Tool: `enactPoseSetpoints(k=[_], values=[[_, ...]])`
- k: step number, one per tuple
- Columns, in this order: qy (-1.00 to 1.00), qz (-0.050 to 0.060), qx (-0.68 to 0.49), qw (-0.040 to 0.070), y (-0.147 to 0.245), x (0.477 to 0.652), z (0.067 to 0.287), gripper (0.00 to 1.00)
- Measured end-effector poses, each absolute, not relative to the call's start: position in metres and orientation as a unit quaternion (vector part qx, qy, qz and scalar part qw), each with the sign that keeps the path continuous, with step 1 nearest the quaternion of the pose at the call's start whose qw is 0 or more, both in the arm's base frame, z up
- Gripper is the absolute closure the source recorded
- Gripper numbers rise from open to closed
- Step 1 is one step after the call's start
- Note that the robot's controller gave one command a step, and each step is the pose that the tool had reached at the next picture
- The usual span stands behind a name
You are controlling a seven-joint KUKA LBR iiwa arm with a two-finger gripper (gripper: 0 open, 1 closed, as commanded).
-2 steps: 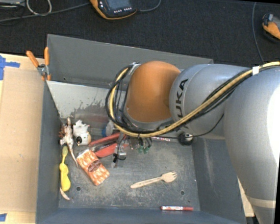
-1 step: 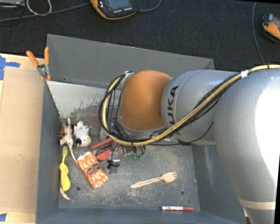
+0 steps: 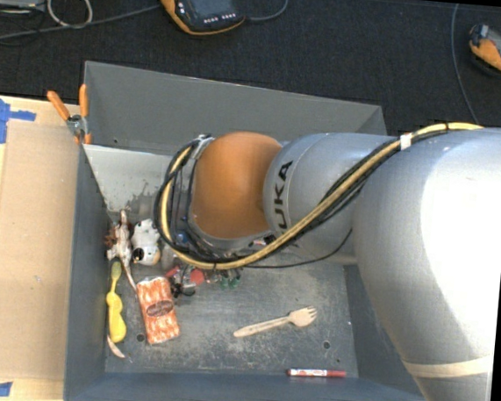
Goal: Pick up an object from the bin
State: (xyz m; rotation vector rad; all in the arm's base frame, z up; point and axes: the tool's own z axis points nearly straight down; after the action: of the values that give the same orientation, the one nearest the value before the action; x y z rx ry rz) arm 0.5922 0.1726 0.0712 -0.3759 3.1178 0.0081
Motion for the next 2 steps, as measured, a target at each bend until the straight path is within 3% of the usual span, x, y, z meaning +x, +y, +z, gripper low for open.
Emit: enactPoseSetpoints(k=[1, 2], values=[[0.993, 0.003, -0.119, 0.001, 0.173, 0.592, 0.071, 1.00], [0.993, 0.001, -0.118, -0.004, 0.169, 0.587, 0.123, 1.00]])
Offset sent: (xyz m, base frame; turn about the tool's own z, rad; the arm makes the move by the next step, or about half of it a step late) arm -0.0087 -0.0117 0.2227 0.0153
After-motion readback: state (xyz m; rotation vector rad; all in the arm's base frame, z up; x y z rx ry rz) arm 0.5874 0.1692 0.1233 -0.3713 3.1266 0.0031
